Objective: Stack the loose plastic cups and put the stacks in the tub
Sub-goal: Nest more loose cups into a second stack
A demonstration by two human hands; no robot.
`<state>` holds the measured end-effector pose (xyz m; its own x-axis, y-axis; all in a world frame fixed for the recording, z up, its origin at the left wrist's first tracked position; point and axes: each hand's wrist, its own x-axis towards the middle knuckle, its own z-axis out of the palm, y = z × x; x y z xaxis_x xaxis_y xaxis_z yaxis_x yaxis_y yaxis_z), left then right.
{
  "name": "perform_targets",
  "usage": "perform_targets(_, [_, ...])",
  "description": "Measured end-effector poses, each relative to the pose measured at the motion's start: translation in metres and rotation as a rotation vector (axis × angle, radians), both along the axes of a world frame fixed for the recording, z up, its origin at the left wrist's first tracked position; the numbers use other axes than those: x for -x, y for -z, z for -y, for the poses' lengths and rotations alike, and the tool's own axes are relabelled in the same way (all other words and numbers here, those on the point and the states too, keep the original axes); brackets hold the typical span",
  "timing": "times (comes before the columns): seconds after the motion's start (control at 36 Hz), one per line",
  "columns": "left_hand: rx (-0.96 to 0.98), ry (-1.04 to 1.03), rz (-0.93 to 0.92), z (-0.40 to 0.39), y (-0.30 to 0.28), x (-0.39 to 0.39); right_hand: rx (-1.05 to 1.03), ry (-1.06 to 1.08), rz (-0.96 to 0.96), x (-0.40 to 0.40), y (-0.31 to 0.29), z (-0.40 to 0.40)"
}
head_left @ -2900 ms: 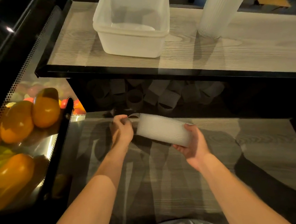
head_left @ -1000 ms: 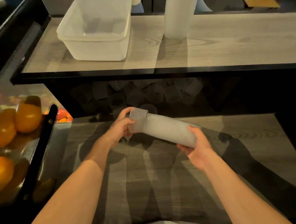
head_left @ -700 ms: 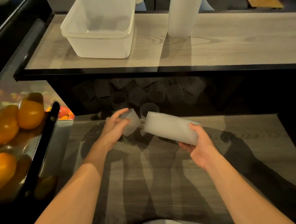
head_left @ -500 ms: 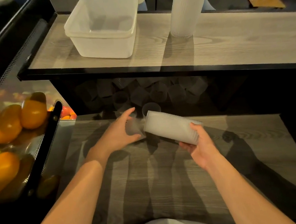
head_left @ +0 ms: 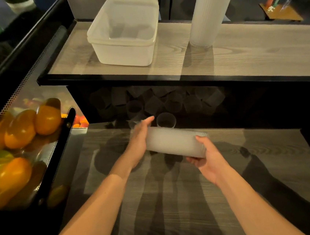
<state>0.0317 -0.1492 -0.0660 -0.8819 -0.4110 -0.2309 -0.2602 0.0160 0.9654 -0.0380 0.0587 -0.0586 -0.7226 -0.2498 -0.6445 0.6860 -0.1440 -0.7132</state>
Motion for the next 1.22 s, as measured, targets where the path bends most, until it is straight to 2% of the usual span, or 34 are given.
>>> perform_targets(0.03, [0.105, -0.133, -0.015, 0.006, 0.003, 0.007, -0.001, 0.019, 0.002, 0.001, -0.001, 0.002])
perform_targets(0.08, [0.476, -0.301, 0.056, 0.021, 0.007, 0.019, -0.008, 0.066, -0.003, 0.003, 0.000, 0.007])
perform_targets(0.11, [0.652, -0.271, 0.113, 0.028, 0.011, 0.025, -0.011, 0.089, -0.004, 0.003, 0.001, 0.010])
perform_targets(0.17, [0.893, -0.026, 0.228, 0.039, 0.017, 0.034, -0.023, 0.129, 0.002, 0.004, 0.003, 0.015])
perform_targets(0.22, [1.016, 0.207, 0.329, 0.045, 0.024, 0.038, -0.051, 0.163, -0.004, 0.005, 0.005, 0.020])
perform_targets(0.31, [1.117, 0.296, 0.434, 0.046, 0.031, 0.037, -0.078, 0.180, -0.020, 0.005, 0.007, 0.023])
perform_targets(0.42, [1.005, 0.285, 0.560, 0.048, 0.037, 0.032, -0.079, 0.205, -0.023, 0.003, 0.010, 0.023])
perform_targets(0.5, [0.812, 0.048, 0.483, 0.052, 0.035, 0.029, -0.064, 0.204, -0.029, 0.000, 0.009, 0.022])
perform_targets(0.56, [0.550, -0.244, 0.358, 0.054, 0.026, 0.025, -0.048, 0.204, -0.023, -0.002, 0.008, 0.022])
perform_targets(0.61, [0.235, -0.401, 0.274, 0.053, 0.015, 0.022, -0.034, 0.214, -0.014, -0.003, 0.006, 0.022])
perform_targets(0.69, [-0.150, -0.311, 0.138, 0.047, 0.004, 0.020, -0.026, 0.194, -0.007, -0.002, 0.002, 0.022])
perform_targets(0.75, [-0.283, -0.245, 0.063, 0.043, -0.005, 0.018, -0.021, 0.161, -0.018, 0.002, -0.001, 0.020])
perform_targets(0.83, [-0.389, -0.132, 0.042, 0.045, -0.010, 0.014, -0.028, 0.113, -0.039, 0.011, -0.006, 0.016])
perform_targets(1.03, [-0.430, 0.112, 0.155, 0.041, 0.000, 0.009, -0.013, -0.032, -0.096, 0.027, -0.011, 0.012])
perform_targets(1.11, [-0.341, 0.143, 0.168, 0.033, 0.003, 0.015, -0.023, 0.007, -0.107, 0.036, -0.008, 0.009])
perform_targets(1.14, [-0.316, 0.124, 0.162, 0.030, 0.002, 0.020, -0.027, 0.035, -0.111, 0.039, -0.007, 0.008])
perform_targets(1.19, [-0.336, -0.049, 0.153, 0.024, 0.003, 0.032, -0.027, 0.090, -0.116, 0.044, -0.005, 0.003])
perform_targets(1.22, [-0.284, -0.137, 0.148, 0.021, 0.006, 0.038, -0.025, 0.118, -0.119, 0.046, -0.004, 0.000])
